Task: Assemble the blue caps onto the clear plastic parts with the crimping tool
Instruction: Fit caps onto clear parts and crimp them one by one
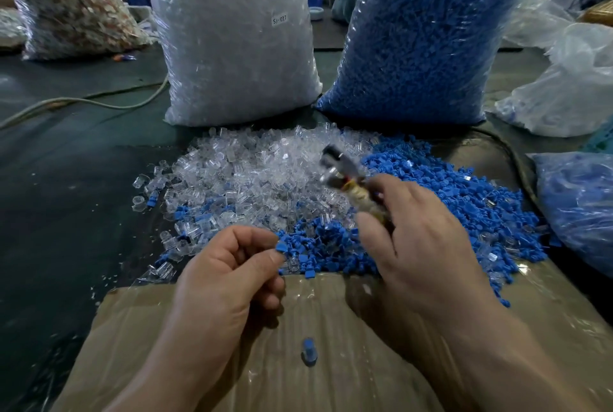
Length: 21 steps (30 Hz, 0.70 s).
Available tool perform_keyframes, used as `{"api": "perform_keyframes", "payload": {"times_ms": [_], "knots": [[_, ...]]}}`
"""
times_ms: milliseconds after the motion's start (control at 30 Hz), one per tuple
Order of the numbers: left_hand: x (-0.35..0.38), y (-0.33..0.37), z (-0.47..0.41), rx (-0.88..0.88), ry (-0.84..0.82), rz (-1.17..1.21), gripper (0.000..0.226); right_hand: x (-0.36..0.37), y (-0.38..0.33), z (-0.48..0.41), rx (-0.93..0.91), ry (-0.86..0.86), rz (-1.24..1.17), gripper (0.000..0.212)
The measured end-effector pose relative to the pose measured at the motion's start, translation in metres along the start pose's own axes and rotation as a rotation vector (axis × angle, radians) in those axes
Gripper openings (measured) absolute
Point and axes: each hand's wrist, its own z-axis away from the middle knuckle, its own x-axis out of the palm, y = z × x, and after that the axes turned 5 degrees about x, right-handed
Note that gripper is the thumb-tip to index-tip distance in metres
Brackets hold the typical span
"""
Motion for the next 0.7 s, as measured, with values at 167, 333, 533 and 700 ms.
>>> {"api": "perform_keyframes", "payload": {"times_ms": [167, 333, 533, 700], "knots": [[0.000, 0.001, 0.000, 0.032, -0.017, 0.039, 0.021, -0.008, -0.006, 0.006, -0.045, -0.034, -0.033, 0.032], [-0.007, 0.000, -0.002, 0.129, -0.029, 0.036, 0.017, -0.015, -0.012, 0.014, -0.158, -0.197, 0.065, 0.043], [-0.010, -0.002, -0.003, 0.223, -0.061, -0.017, 0.012, -0.015, -0.015, 0.014, -0.211, -0.309, 0.086, 0.054], [-0.012, -0.004, -0.003, 0.259, -0.062, -0.048, 0.014, -0.015, -0.014, 0.015, -0.225, -0.338, 0.076, 0.054]]}}
